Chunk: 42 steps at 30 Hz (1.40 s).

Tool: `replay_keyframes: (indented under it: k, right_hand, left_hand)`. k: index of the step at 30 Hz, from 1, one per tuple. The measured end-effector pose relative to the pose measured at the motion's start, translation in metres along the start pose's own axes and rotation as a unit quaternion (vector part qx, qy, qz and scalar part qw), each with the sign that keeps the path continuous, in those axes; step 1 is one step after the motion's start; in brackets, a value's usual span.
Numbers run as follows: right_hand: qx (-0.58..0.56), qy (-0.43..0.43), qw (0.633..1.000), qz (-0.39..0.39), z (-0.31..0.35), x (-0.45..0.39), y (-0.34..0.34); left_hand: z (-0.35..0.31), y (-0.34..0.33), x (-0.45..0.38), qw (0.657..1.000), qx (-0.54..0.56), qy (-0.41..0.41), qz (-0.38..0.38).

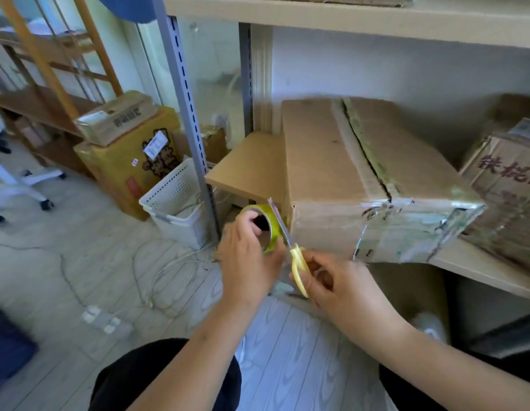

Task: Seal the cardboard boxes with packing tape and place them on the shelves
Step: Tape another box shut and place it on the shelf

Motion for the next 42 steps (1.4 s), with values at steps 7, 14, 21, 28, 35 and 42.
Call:
replay_keyframes:
  k: [7,14,21,28,35,42]
  right_hand:
    - [0.046,-0.049,0.997,0.038,-0.044,-0.012,-0.031]
    - [0.022,-0.143,0.988,0.049,-0.077,-0.019,-0.056]
    - [-0.236,-0.186,0.954,-0.017,-0.071,-0.020,-0.102]
    - [-0.272,-0.154,0.948,-0.057,-0.060,-0.045,-0.104]
    - [-0.257,-0.133,0.951,-0.110,-0.053,-0.060,-0.102]
    - [-0.297,-0.131,0.934,-0.150,-0.057,-0.060,-0.101]
  left_hand:
    - [0.005,-0.024,-0.031,0.981,-0.065,-0.029,0.181]
    - [-0.017,0.011,-0.044,0.961,-0.169,-0.131,0.173]
    - [-0.029,0.011,-0.064,0.939,-0.195,-0.137,0.248]
    - [-0.021,0.000,-0.076,0.928,-0.169,-0.093,0.320]
    - [-0.022,0.015,-0.074,0.939,-0.202,-0.142,0.241]
    - [-0.018,0.019,-0.063,0.956,-0.203,-0.161,0.140]
Point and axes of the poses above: each hand's wrist, its own x-axis away from the middle knuckle, its own y-axis out of the back of the hand, z = x × y, the point moved 10 cm from there along -x, towards the middle knuckle, and after that the axes turned 5 degrees about z, right-handed, at the moved point
